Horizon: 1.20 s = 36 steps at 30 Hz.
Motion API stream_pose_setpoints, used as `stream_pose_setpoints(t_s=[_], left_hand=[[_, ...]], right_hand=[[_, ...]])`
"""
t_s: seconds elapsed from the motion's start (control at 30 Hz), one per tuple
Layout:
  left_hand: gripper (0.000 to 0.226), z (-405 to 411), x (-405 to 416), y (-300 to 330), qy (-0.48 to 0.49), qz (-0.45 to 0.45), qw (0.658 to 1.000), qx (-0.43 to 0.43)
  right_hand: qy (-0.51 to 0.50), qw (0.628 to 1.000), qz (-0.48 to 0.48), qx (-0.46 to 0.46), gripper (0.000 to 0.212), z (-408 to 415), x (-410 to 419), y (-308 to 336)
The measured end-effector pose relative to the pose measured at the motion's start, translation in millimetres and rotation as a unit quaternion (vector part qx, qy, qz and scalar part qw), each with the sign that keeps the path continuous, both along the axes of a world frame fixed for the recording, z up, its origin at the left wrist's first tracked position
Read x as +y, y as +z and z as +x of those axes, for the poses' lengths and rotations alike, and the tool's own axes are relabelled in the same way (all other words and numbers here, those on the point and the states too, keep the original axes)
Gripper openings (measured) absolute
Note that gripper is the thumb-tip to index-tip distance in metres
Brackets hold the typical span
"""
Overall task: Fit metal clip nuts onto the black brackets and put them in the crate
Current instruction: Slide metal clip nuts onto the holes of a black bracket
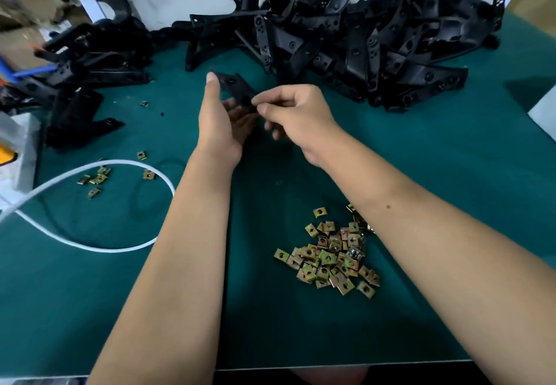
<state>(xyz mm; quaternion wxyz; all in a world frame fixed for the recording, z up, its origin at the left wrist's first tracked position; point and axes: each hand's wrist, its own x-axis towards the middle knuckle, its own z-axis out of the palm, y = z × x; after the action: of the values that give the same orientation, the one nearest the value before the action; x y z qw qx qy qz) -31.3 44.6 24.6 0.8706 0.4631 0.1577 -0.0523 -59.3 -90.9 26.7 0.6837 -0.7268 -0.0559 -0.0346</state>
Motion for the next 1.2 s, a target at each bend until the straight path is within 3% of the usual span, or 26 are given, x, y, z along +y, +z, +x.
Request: stream_pose_setpoints(t_s=[0.1,0.2,0.23,0.3,0.37,0.47,0.57,0.7,0.77,0.87,1.2], left_hand=[[0.066,-6.4,-0.4,3.7,-0.077,-0.154,0.985,-0.027],[0.032,-7.8,0.6,9.7,-0.042,-0.193,0.978,-0.069],[0.026,-7.4,1.3,12.2,-0.025,-0.142,0.985,-0.099],[0.032,-8.0,1.5,16.6,0.011,0.076,0.983,-0.169],[0.050,-12.4,-3.0,16.8,0.034,0.299,0.926,-0.230],[0.066,-23.9,-14.5,9.2,-0.027,0.518,0.813,-0.265],[0.088,-29.2,-23.4,3.4,-0.085,0.619,0.744,-0.237],[0.080,-29.7,-27.5,-1.5,-0.135,0.690,0.670,-0.239],[0.066,-27.7,-28.1,-4.1,-0.133,0.676,0.678,-0.256],[0.042,-25.6,-27.7,-7.9,-0.111,0.620,0.723,-0.282],[0.051,-29.4,-39.7,-12.3,-0.109,0.585,0.742,-0.310]], right_hand=[[0.144,0.985,-0.090,0.009,0.017,-16.6,-10.5,6.6],[0.205,0.965,-0.161,0.038,0.024,-31.1,-30.9,11.5],[0.214,0.958,-0.185,0.051,0.034,-35.1,-38.1,12.6],[0.230,0.939,-0.244,0.077,0.053,-41.4,-51.2,16.1],[0.269,0.905,-0.320,0.076,0.058,-46.6,-62.7,23.7],[0.334,0.819,-0.463,0.054,0.039,-55.1,-69.5,35.8],[0.328,0.795,-0.508,0.052,0.022,-60.4,-65.4,38.3],[0.315,0.825,-0.468,0.033,0.009,-65.6,-68.8,33.6],[0.320,0.837,-0.444,0.030,0.014,-69.5,-74.5,33.1],[0.325,0.836,-0.441,0.027,0.020,-72.1,-74.9,31.4],[0.236,0.844,-0.482,-0.007,0.012,-67.5,-74.9,18.8]])
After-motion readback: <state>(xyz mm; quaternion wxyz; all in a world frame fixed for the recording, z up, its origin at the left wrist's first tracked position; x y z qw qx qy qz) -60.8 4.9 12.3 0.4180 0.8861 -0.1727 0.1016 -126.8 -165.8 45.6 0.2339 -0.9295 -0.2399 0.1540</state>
